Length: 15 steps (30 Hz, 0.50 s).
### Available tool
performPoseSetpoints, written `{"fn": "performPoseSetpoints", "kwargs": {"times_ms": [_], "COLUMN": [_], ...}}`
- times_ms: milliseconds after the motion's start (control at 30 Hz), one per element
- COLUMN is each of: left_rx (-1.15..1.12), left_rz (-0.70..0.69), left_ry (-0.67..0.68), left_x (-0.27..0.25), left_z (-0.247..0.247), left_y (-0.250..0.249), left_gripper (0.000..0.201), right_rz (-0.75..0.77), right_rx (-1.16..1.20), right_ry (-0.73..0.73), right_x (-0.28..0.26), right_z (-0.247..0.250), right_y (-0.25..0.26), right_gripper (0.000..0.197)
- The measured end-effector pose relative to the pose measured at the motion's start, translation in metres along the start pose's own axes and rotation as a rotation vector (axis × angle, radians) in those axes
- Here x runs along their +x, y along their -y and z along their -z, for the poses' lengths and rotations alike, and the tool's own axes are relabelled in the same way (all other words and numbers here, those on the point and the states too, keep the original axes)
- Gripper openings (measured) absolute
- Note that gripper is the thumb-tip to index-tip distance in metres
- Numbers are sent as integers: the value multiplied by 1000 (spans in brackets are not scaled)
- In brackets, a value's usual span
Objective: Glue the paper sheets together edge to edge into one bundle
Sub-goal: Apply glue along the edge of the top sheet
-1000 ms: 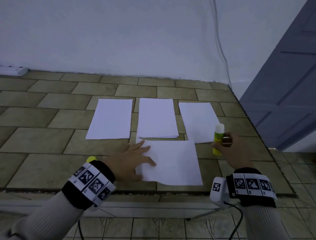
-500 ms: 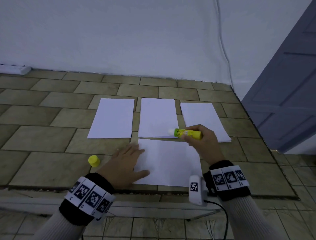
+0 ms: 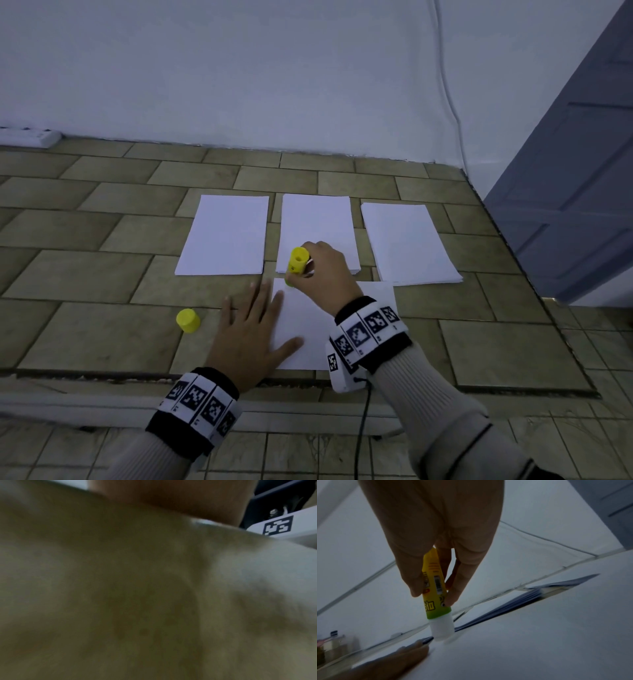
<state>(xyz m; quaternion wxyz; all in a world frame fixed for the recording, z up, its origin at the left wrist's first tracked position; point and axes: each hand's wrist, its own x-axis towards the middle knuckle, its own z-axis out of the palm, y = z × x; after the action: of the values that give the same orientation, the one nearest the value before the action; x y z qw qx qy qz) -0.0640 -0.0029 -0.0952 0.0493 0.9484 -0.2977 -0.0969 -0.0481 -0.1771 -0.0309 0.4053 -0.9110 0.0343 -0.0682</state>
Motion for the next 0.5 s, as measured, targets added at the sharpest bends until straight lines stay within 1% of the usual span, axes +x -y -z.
{"fn": "performPoseSetpoints", "kwargs": {"times_ms": [167, 300, 500], "left_rx": [23, 31, 12], "left_rz": [-2, -7, -14], "left_ry": [-40, -51, -102], "left_x": [2, 3, 2], "left_z": [-7, -10, -11], "left_y": [2, 3, 3], "left_gripper": [110, 108, 105], "right_rz": [8, 19, -16], "right_rx": [-86, -192, -199], "right_ry": [52, 94, 86], "right_x": [9, 13, 9], "right_z": [-10, -12, 3], "right_y": [7, 13, 2], "right_gripper": [22, 21, 21]}}
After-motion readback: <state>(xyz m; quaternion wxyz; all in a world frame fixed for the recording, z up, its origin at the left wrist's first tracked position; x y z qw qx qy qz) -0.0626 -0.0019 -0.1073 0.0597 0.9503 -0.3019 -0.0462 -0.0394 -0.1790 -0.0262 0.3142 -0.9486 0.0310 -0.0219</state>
